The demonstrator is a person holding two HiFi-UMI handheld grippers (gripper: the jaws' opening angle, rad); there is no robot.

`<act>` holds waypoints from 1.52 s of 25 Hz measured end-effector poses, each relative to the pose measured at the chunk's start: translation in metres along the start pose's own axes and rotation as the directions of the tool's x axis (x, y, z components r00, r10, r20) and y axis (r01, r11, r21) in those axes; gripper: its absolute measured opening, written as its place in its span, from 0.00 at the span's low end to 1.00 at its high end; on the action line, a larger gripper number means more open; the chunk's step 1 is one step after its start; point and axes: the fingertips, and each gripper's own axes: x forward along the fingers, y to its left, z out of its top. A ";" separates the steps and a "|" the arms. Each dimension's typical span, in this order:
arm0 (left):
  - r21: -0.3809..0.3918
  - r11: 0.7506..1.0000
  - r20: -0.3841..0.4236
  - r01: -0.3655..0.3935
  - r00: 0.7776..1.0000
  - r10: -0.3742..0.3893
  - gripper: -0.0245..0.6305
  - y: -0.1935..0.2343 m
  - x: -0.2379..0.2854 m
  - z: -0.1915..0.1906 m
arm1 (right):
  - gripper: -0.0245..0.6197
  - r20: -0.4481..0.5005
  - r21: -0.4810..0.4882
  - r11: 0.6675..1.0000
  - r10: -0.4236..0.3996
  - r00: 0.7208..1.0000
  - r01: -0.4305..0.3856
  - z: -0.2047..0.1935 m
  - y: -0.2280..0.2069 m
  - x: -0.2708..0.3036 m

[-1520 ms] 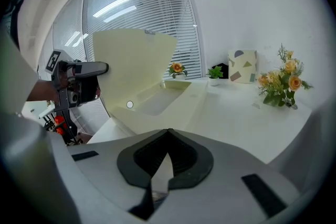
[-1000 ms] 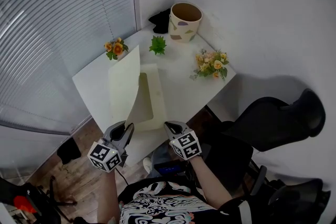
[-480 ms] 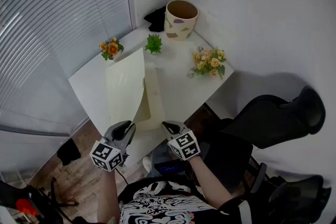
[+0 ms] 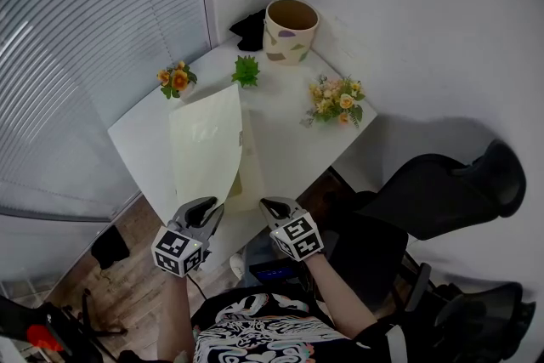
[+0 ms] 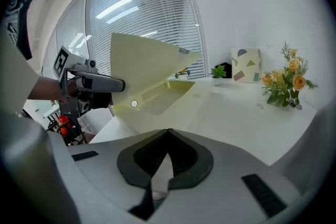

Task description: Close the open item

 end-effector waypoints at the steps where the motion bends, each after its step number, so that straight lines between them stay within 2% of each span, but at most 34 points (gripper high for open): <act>1: 0.001 1.000 -0.005 0.002 1.000 -0.002 0.15 -0.001 0.001 -0.001 | 0.04 0.001 0.001 1.000 -0.001 1.000 0.001 0.000 0.000 0.000; 22: 0.070 0.997 -0.180 0.036 0.983 -0.023 0.17 -0.004 0.023 -0.019 | 0.04 0.002 0.014 1.000 -0.002 1.000 0.002 0.000 0.000 -0.001; 31: 0.099 0.992 -0.257 0.075 0.965 -0.047 0.19 -0.005 0.030 -0.028 | 0.04 -0.003 0.011 1.000 -0.006 1.000 0.006 0.000 0.000 0.000; 38: 0.125 0.987 -0.339 0.102 0.939 -0.055 0.20 -0.007 0.038 -0.038 | 0.04 -0.016 0.003 1.000 0.002 1.000 -0.002 0.000 0.001 0.001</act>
